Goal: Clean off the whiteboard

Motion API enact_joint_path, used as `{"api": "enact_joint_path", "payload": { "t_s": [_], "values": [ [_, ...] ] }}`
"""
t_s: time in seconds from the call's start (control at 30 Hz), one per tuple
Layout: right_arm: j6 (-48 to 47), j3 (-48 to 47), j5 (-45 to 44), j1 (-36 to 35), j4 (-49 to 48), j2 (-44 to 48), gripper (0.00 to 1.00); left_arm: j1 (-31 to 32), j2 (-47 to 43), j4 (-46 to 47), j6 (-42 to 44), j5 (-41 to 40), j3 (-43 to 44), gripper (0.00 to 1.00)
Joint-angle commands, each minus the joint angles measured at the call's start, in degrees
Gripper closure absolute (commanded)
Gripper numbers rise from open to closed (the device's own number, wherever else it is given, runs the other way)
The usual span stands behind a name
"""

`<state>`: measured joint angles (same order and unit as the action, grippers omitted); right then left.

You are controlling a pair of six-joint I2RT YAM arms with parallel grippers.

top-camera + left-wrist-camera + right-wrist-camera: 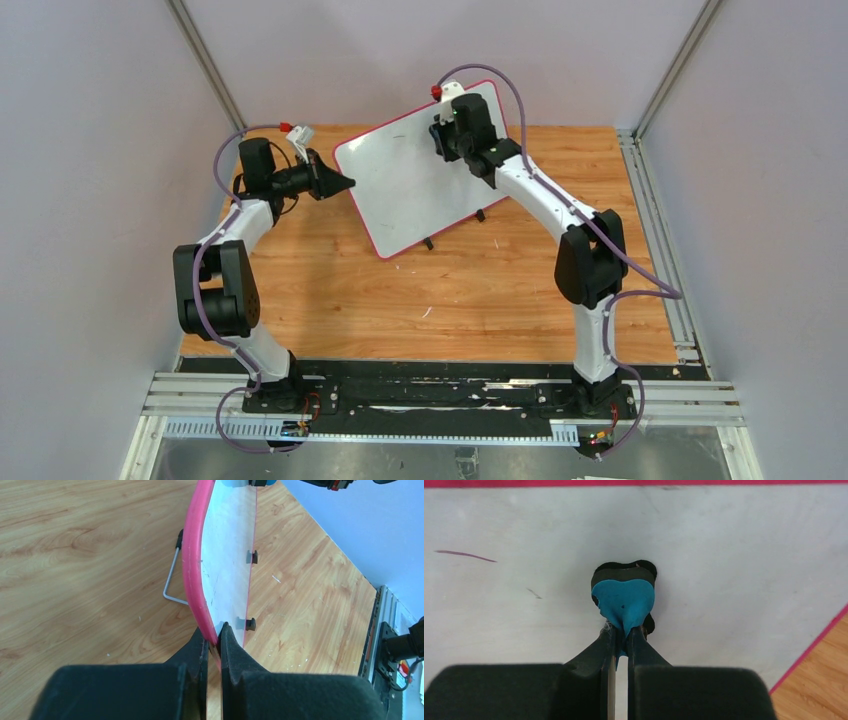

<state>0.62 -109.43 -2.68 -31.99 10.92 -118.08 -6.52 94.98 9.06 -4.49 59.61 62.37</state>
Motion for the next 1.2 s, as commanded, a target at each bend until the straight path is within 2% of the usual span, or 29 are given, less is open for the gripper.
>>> {"api": "enact_joint_path", "payload": {
  "t_s": [0.0, 0.33, 0.8, 1.0, 1.17],
  "values": [
    [1.7, 5.5, -1.1, 3.3, -2.7, 2.0, 0.99, 1.1, 1.0, -3.6, 11.2, -1.8, -0.5, 1.0],
    [2.2, -1.5, 0.8, -4.5, 0.0, -3.6, 0.99, 1.5, 0.4, -4.1, 11.4, -2.3, -0.5, 1.0],
    [2.2, 3.1, -0.1, -19.0, -2.6, -2.8, 0.99, 1.6, 0.1, -4.2, 11.3, -2.2, -0.4, 1.0],
    [1.2, 4.6, -3.0, -17.4, -1.4, -1.2, 0.99, 1.6, -0.4, -5.0, 11.9, -2.3, -0.6, 1.0],
    [1.3, 11.8, -4.7, -12.7, -0.6, 8.0, 0.99, 1.5, -0.1, -6.1, 12.8, -2.6, -0.2, 1.0]
  ]
}}
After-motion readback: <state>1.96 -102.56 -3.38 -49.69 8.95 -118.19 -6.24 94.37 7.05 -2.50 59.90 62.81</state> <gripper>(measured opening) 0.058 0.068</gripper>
